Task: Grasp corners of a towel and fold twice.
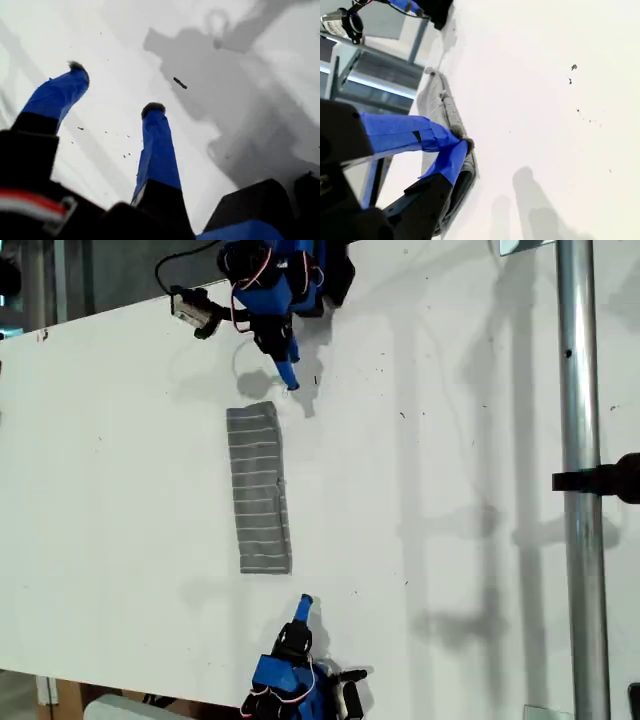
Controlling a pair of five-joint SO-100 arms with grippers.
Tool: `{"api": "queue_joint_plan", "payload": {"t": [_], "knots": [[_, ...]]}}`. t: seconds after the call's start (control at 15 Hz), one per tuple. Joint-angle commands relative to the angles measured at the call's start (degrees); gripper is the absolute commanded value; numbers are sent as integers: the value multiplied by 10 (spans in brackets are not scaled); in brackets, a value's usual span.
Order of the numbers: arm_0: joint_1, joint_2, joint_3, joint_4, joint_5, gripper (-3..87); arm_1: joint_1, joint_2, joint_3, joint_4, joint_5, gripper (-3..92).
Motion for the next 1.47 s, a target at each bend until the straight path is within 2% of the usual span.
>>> {"api": "queue_joint_plan", "payload": {"t": [0.0, 0.2, 0.33, 0.47, 0.6, 0.93, 1.2, 1.33, 1.4], "knots": [[-12, 1, 3, -11, 4, -26, 101, -212, -168, -7, -130, 329], [-11, 1, 3, -9, 2, -26, 294, -261, -153, -106, -282, 355], [-11, 1, 4, -9, 2, -26, 336, -329, -129, -218, -318, 376], [-11, 1, 4, -8, 0, -26, 324, -426, -134, -313, -323, 391], [-11, 1, 4, -6, -4, -26, 305, -543, -172, -356, -307, 394], [-13, 1, 4, -4, -5, -26, 237, -741, -317, -350, -219, 390], [-12, 1, 4, -2, -10, -26, 197, -785, -351, -426, -178, 200], [-11, 1, 4, -1, -10, -26, 200, -783, -350, -425, -183, 21], [-12, 1, 4, -1, -10, -26, 204, -773, -345, -407, -185, -1]]}}
